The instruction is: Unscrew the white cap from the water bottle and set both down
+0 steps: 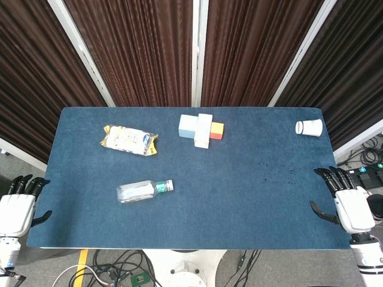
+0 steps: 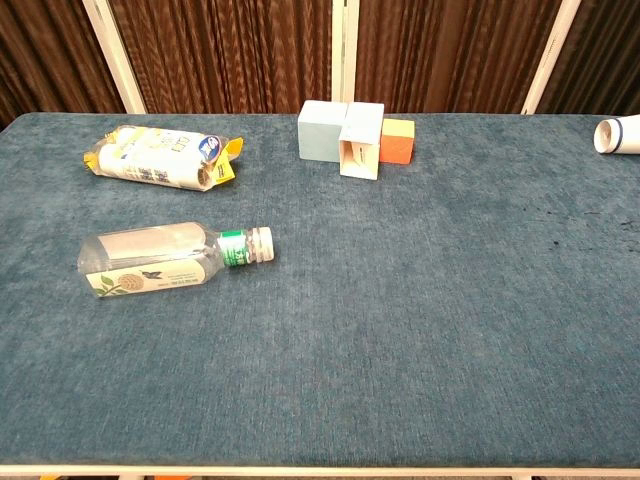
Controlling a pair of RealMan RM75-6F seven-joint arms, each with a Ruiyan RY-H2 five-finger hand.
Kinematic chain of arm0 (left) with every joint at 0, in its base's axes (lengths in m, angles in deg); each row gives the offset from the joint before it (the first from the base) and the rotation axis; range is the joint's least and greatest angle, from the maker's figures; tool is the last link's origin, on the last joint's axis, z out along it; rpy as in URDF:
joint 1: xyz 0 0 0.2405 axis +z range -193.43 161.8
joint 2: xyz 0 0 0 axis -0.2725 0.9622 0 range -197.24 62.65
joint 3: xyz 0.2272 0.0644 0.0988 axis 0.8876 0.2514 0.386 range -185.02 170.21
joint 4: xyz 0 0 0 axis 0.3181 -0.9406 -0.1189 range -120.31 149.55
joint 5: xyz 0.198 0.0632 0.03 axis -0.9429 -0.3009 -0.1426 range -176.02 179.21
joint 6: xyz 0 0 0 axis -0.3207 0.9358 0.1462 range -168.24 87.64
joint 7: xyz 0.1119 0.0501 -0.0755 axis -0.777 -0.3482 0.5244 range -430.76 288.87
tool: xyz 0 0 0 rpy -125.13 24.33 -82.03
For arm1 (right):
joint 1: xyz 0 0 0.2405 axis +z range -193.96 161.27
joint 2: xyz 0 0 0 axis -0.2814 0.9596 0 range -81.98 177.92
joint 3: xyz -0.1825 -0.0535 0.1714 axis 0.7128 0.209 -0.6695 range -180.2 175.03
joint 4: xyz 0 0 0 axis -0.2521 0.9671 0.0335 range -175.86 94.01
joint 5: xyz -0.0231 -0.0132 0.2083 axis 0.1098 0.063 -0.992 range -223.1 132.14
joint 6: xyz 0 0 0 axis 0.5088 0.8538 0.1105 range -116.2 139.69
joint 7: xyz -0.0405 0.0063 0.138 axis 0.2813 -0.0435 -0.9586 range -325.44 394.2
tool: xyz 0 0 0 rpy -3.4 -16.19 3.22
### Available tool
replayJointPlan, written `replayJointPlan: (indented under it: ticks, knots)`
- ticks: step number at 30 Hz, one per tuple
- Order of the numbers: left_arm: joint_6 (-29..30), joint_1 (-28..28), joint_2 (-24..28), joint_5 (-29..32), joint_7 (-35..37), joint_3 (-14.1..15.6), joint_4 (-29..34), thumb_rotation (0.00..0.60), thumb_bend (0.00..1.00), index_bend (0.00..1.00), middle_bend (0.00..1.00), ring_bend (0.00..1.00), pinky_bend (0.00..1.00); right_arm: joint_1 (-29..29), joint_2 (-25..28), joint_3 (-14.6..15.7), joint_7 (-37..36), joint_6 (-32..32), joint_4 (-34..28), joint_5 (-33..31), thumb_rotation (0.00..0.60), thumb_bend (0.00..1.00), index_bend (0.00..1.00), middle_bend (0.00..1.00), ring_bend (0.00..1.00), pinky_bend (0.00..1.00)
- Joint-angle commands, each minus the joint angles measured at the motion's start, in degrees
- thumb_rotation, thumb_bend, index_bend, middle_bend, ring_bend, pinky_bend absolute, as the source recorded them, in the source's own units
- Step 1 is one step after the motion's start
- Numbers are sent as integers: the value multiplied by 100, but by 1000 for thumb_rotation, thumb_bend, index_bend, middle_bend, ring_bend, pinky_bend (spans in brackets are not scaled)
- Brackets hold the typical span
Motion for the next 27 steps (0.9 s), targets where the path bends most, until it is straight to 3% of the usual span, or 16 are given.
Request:
replayJointPlan:
  ticks: [1, 7, 14, 19, 27]
  knots:
    - [-8, 6, -2, 29, 4, -2, -10, 600, 146, 248, 227, 117, 137, 4, 0, 0, 3, -8, -1, -4, 600, 225, 137, 148, 69, 82]
    - [-78, -68, 30, -23, 11, -21, -29, 600, 146, 248, 227, 117, 137, 4, 20, -7, -17, 20, 11, 19, 600, 224, 137, 147, 69, 82]
    - [-921, -734, 229, -137, 377, -204, -16, 600, 146, 245, 227, 117, 139, 108, 115, -156, -130, -44, 89, -106, 600, 224, 102, 139, 69, 82]
    - [-1862, -1504, -19, -20, 562, -463, 4, 600, 126, 227, 226, 117, 144, 233, 52, -225, -71, -137, 155, -108, 600, 224, 99, 138, 69, 82]
    - [-3464, -2673, -820, 836, 415, -775, -76, 600, 85, 158, 192, 117, 147, 297, 68, -250, -2, -256, 143, -208, 600, 224, 96, 138, 69, 82]
